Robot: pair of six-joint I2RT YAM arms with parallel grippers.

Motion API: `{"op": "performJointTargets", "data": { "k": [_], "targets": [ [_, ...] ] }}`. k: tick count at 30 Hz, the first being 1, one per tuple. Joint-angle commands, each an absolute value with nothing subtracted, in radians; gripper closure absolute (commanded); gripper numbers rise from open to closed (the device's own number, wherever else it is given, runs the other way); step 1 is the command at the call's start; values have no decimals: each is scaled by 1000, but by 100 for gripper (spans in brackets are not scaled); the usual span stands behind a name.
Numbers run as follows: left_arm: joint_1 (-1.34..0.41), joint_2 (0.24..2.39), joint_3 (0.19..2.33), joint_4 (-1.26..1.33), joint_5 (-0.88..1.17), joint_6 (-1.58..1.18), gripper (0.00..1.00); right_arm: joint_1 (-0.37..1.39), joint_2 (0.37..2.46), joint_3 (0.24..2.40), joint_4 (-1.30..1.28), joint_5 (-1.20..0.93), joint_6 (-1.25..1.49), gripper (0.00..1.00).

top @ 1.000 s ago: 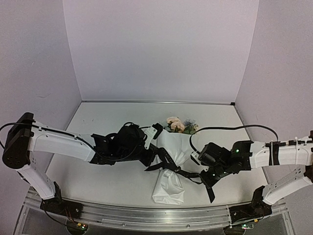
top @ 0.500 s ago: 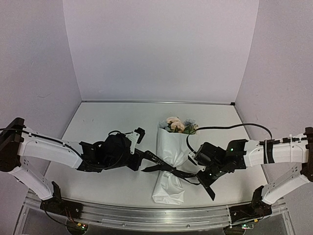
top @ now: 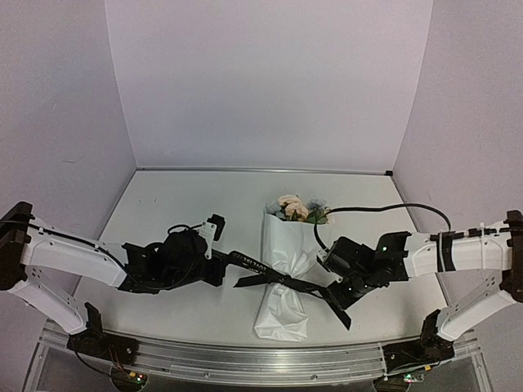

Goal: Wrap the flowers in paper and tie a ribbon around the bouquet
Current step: Tie the half-tied ribbon around the folded bouquet.

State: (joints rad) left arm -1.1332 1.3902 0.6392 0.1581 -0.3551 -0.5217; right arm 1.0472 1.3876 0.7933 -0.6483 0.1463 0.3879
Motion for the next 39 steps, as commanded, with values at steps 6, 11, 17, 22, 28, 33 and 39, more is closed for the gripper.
{"op": "performJointTargets", "data": {
  "k": [6,11,17,22,28,33,39],
  "targets": [
    [-1126,1337,596,162,-445,-621,100,1033,1390,770,-637,230,445,100],
    [-1123,1355,598,134,-458,-655,100,1032,1390,749,-629,257,481,100],
    [-1118,1361,593,112,-475,-691,100,1030,1384,735,-616,256,545,100],
    [-1110,1364,595,77,-490,-714,100,1028,1371,711,-564,251,583,100],
    [-1097,1360,586,46,-502,-752,100,1028,1356,673,-542,316,656,100],
    [-1090,1372,588,30,-502,-775,100,1028,1354,669,-545,318,658,100],
    [-1072,1391,595,2,-503,-813,100,1027,1380,719,-664,337,695,100]
  ]
}}
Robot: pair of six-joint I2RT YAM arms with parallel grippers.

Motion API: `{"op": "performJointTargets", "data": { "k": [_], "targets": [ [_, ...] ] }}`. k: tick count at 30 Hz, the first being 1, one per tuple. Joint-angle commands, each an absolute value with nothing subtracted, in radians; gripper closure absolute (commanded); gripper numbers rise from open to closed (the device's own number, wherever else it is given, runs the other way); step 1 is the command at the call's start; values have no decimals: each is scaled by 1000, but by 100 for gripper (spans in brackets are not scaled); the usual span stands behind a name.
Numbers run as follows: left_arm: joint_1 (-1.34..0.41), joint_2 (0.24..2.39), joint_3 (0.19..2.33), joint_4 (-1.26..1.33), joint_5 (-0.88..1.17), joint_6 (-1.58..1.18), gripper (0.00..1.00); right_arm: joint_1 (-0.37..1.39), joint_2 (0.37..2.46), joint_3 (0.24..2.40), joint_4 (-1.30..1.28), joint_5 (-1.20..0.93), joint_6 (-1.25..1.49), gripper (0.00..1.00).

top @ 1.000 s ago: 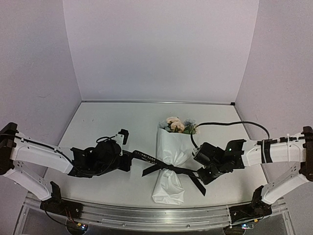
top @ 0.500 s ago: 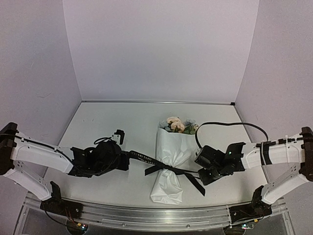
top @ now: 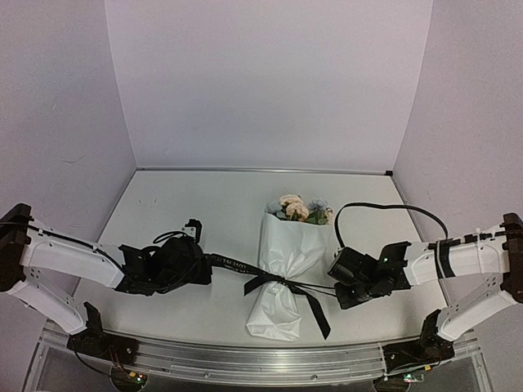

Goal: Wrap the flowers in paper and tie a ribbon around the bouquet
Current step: Tie the half-tied ribbon around the folded bouquet.

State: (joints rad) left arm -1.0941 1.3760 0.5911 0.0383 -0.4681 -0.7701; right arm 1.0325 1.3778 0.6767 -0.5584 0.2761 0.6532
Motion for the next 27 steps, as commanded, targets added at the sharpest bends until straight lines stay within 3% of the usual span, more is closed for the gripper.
{"op": "performJointTargets", "data": {
  "k": [1,27],
  "targets": [
    [-1068,1392,596,-12,-501,-818,100,1027,1378,714,-667,351,698,100],
    [-1054,1350,606,-81,-472,-839,100,1022,1441,753,-693,358,750,100]
  ]
}}
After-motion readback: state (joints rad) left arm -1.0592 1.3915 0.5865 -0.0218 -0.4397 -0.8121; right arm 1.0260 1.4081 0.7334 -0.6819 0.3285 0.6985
